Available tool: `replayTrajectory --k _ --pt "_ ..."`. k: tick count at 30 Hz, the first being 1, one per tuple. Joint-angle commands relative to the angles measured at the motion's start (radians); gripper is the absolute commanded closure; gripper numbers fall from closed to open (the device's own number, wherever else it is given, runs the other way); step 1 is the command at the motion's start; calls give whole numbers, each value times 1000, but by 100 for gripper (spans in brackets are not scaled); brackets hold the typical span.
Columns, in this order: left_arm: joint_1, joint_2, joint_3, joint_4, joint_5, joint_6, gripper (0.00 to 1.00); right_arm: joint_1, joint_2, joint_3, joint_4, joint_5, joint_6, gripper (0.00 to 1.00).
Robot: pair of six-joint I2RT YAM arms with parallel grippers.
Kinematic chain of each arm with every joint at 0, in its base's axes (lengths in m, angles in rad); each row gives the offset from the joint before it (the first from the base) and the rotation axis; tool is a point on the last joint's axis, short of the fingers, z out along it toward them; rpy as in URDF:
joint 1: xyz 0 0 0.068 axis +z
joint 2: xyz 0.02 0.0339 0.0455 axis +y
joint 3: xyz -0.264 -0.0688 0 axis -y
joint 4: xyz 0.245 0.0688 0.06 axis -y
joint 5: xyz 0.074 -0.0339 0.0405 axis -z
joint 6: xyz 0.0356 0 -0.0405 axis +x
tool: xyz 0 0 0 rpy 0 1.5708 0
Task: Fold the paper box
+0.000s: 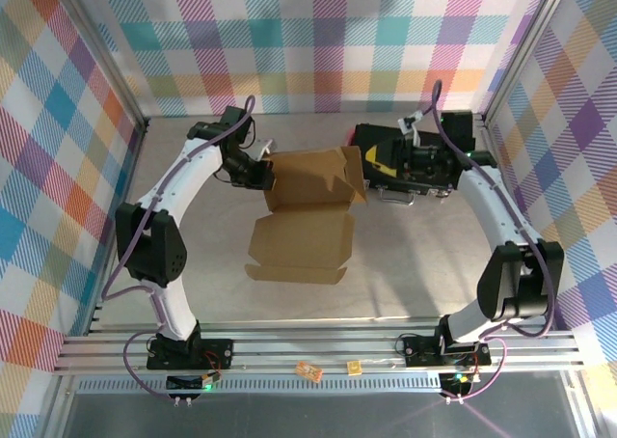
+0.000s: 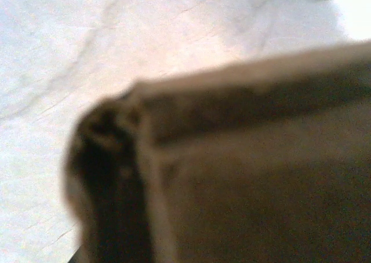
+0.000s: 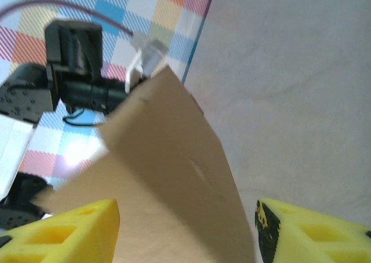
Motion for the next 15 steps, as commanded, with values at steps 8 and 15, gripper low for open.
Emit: replayTrajectory --k 8,15 --pt "8 69 52 -63 138 60 100 15 -48 -85 24 -103 -116 44" --pt "8 70 50 -60 134 45 100 45 -47 -54 -21 -47 -158 46"
